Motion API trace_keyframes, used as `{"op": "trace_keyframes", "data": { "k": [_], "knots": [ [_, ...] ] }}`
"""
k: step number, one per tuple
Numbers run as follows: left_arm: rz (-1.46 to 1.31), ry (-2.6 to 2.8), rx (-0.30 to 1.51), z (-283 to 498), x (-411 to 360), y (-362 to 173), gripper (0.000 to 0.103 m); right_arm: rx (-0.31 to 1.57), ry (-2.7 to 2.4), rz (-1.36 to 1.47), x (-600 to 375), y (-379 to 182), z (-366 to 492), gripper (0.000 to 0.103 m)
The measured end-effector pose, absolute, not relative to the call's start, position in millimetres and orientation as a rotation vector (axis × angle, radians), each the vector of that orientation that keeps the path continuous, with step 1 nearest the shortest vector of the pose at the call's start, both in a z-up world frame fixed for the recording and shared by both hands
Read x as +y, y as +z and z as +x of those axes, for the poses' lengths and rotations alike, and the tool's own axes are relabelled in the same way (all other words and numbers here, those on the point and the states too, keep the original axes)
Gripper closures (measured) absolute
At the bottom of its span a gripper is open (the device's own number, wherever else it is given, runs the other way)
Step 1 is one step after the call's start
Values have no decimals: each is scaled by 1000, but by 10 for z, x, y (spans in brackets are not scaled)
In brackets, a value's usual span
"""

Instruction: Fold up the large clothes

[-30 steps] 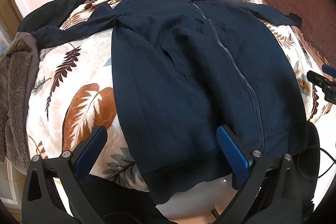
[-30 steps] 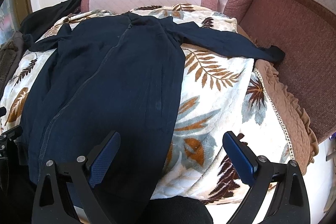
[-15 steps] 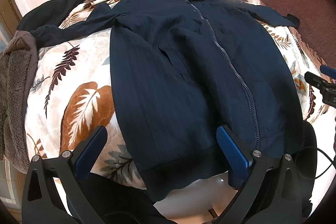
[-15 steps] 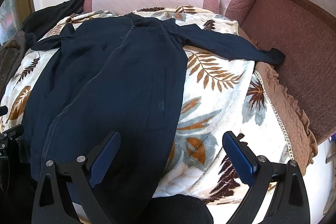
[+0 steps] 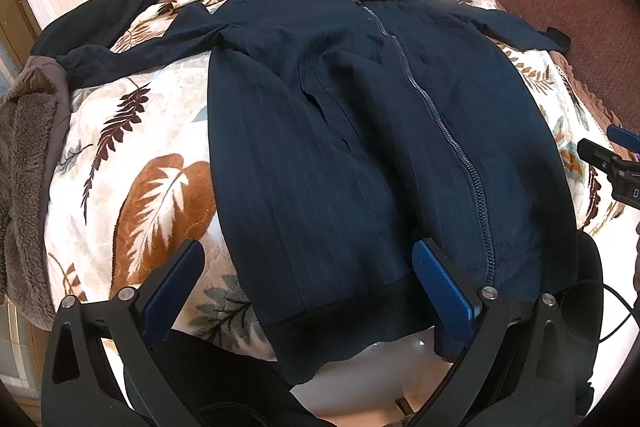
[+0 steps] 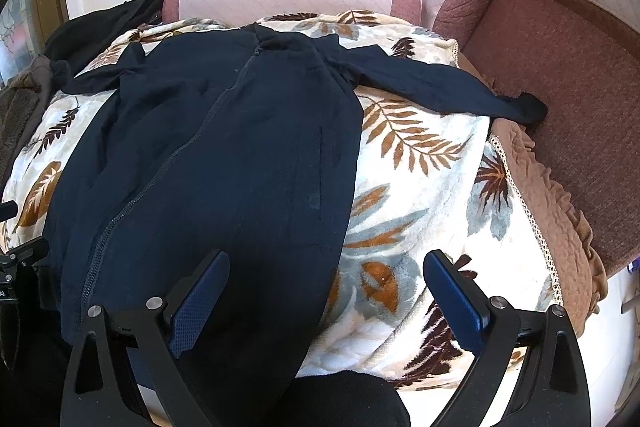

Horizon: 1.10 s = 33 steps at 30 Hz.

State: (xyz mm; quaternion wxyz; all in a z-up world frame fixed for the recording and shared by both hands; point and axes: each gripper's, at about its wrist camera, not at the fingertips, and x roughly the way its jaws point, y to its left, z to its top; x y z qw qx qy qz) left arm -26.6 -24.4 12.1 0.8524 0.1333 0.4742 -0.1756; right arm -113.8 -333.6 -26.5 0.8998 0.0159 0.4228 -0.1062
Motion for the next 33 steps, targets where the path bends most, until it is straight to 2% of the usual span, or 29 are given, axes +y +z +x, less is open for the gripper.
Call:
{"op": "trace_keyframes", "data": {
  "k": [7,15,17,18,19,20,21,22,23,24,26,29,33],
  "knots": [
    [266,-354,1027,-190,-196,57,0,905,-213,57,-3370,-370,-1100,5],
    [182,-242,1144,68,219,-172,0,1022,-179,179,-3518,-693,-1070,5],
    [160,-248,1202,85,247,-296,0,1061,-140,217,-3496,-799,-1062,6],
    [151,-256,1225,80,244,-346,0,1072,-91,243,-3459,-846,-1066,14],
    [136,-273,1248,70,232,-402,7,1073,-41,263,-3412,-872,-1077,32],
    [110,-305,1268,53,218,-448,29,1074,-4,274,-3373,-879,-1085,45],
    [86,-338,1286,45,205,-480,41,1073,21,277,-3342,-881,-1090,69],
    [77,-352,1272,24,185,-446,57,1060,12,252,-3321,-858,-1102,85],
    [88,-359,1259,13,166,-401,90,1041,15,236,-3333,-802,-1121,95],
    [105,-371,1250,9,148,-338,97,1024,38,261,-3384,-738,-1145,100],
    [74,-380,1227,19,216,-123,102,951,88,358,-3593,-483,-1255,101],
    [32,-381,1175,2,381,172,102,849,65,338,-3841,-67,-1454,102],
    [86,-309,1187,-37,522,89,103,879,-26,301,-4077,-115,-1515,103]
  ]
}}
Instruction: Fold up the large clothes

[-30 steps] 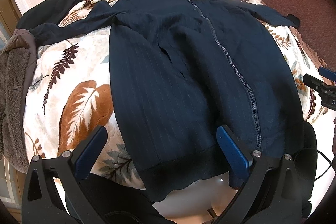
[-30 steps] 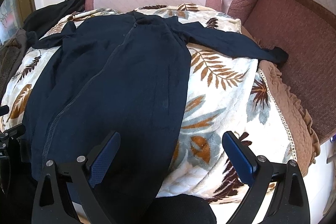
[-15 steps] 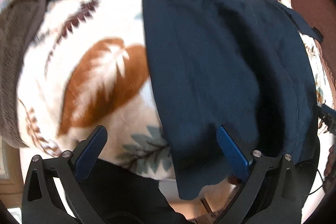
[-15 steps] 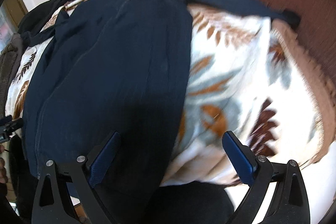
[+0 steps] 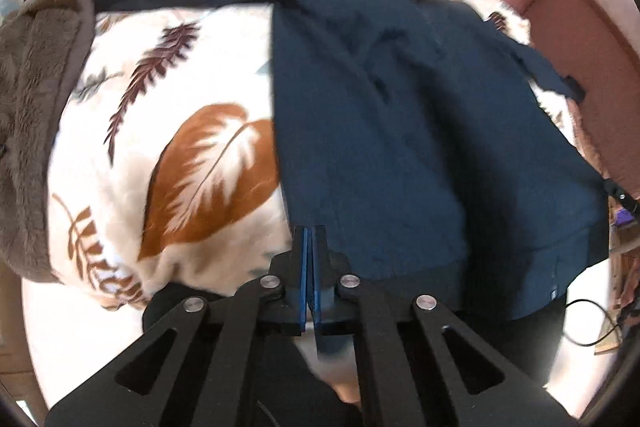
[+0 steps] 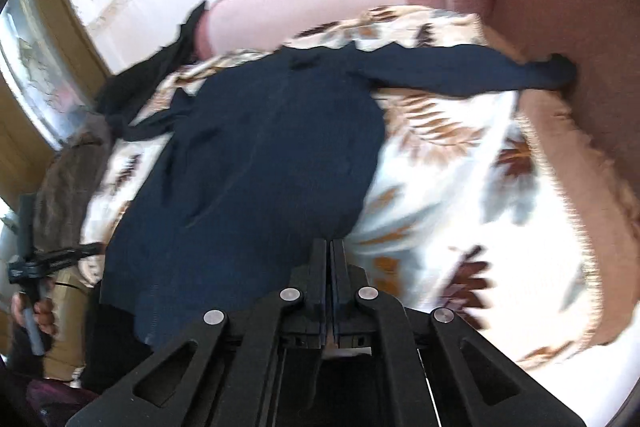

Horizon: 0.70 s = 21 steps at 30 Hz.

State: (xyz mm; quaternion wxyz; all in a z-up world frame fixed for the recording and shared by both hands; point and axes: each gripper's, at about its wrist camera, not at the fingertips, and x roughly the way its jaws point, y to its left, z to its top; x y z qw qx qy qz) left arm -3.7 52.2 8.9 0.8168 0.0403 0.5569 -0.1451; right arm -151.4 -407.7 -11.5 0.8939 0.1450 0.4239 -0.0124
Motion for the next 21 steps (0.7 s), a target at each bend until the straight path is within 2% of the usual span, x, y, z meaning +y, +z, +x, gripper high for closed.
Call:
{"op": "trace_keyframes", "data": {
  "k": [4,7,8,9,10,11,12,13,14,17,18,19,20,21],
  "knots": [
    [129,-222,1313,-56,689,-355,103,1046,-117,330,-4225,-758,-1447,103],
    [73,-271,1297,-94,780,-283,102,1076,-127,345,-4279,-855,-1509,103],
    [68,-280,1264,-101,809,-199,98,1048,-122,360,-4304,-785,-1536,102],
    [70,-286,1234,-83,803,-120,92,1013,-115,379,-4329,-697,-1550,97],
    [66,-300,1213,-55,785,-71,67,974,-95,406,-4352,-591,-1554,91],
    [59,-310,1203,-42,778,-60,35,957,-78,421,-4345,-549,-1537,82],
    [49,-308,1191,-25,749,-76,26,939,-73,431,-4339,-520,-1527,58],
    [49,-303,1187,-16,715,-119,25,934,-83,428,-4343,-538,-1497,35],
    [58,-303,1198,-15,676,-166,25,943,-99,412,-4314,-586,-1477,31],
    [97,-334,1278,-9,443,-418,25,1035,-97,408,-4228,-837,-1391,33],
    [98,-352,1306,-52,384,-502,29,1073,-85,433,-4209,-976,-1376,33],
    [93,-386,1337,-108,325,-560,67,1097,-58,460,-4224,-1051,-1326,43],
    [100,-402,1348,-147,283,-581,75,1092,-63,448,-4185,-1020,-1322,49],
    [119,-390,1319,-176,262,-514,85,1070,-52,418,-4159,-965,-1354,69]
  ]
}}
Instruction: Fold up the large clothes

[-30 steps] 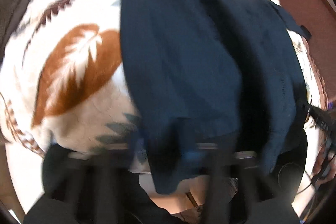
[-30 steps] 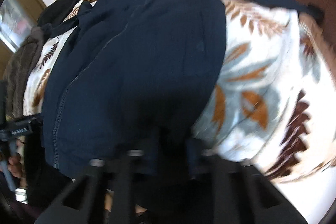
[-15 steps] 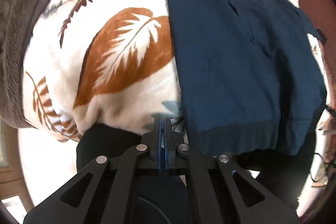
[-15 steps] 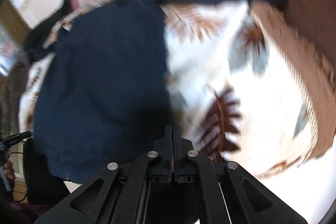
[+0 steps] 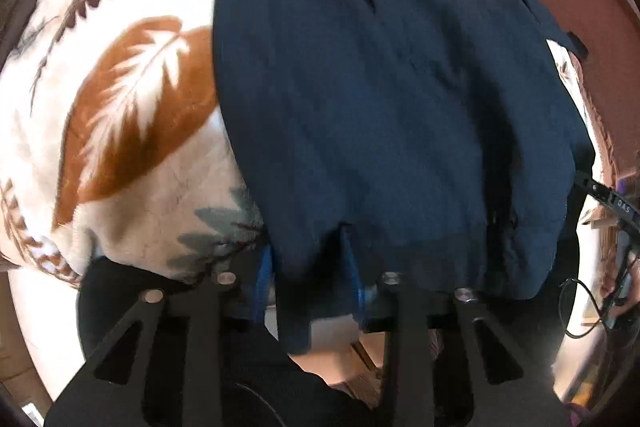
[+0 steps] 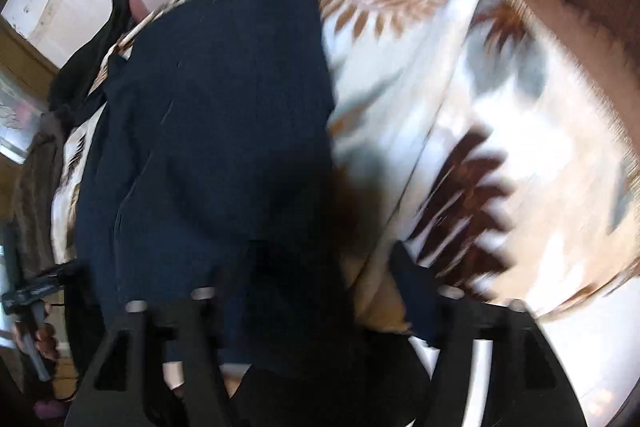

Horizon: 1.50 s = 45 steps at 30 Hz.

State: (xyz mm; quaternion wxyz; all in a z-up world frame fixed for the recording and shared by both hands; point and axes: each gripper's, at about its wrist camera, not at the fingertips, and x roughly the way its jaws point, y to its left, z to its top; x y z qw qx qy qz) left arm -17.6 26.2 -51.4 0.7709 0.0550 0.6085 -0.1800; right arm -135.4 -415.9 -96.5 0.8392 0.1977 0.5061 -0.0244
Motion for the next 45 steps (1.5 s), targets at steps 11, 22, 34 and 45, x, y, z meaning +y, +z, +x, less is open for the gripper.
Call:
{"op": "trace_keyframes", "data": {
  "k": [11,22,34,45],
  "knots": [
    [7,-348,1296,-222,570,-137,95,1000,-3,395,-4298,-600,-1410,95],
    [92,-453,1016,-140,279,589,61,874,9,411,-4372,-96,-1018,69],
    [151,-358,1164,664,-513,-112,53,821,-140,641,-5254,-459,-278,70],
    [63,-454,1154,1104,-672,-270,51,565,-653,1090,-7532,-829,-52,56]
  ]
}}
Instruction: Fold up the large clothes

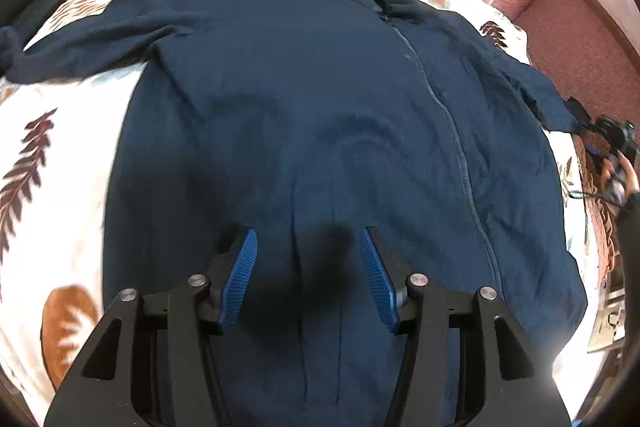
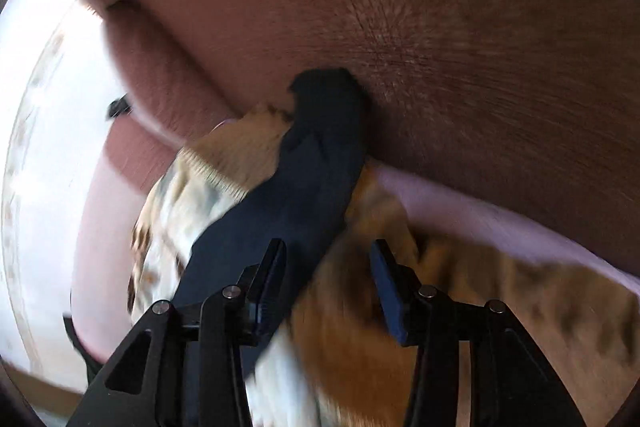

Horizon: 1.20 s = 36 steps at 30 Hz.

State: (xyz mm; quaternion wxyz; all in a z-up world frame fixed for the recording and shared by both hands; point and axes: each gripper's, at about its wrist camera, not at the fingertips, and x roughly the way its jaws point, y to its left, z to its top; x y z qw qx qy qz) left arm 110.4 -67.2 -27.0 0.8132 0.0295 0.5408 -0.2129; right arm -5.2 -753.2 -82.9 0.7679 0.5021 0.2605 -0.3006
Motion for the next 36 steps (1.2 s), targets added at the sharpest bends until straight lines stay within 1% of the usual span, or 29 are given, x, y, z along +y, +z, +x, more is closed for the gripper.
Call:
{"op": "trace_keyframes", "data": {
  "k": [2,5,6,8,9,11,12,16,23,28,36],
  "knots": [
    [73,-468,1149,1182,-770,-274,51,560,-692,1088,-7610,-930,114,53],
    [73,-487,1134,1308,-877,-261,51,541,-721,1089,-7665,-1041,293,53],
    [73,-490,1128,1359,-901,-255,51,524,-727,1079,-7709,-1060,320,55],
    [72,-485,1108,1520,-945,-225,51,504,-735,1039,-7737,-1031,342,80],
    [65,-479,1097,1593,-944,-207,51,501,-727,1024,-7747,-978,350,97],
    [32,-441,1075,1806,-899,-171,46,470,-712,982,-7700,-812,342,97],
    [30,-395,1080,1931,-878,-180,46,449,-690,954,-7637,-712,342,98],
    [7,-306,1109,2212,-785,-247,46,449,-555,862,-7221,-294,516,98],
    [-103,-327,1136,2280,-563,-353,46,523,-271,740,-6012,234,1119,98],
    [-176,-344,1112,2288,-361,-213,46,600,-77,679,-4985,335,1613,98],
    [-240,-329,1113,2366,-21,-167,46,738,131,553,-3482,194,2023,98]
  ]
}}
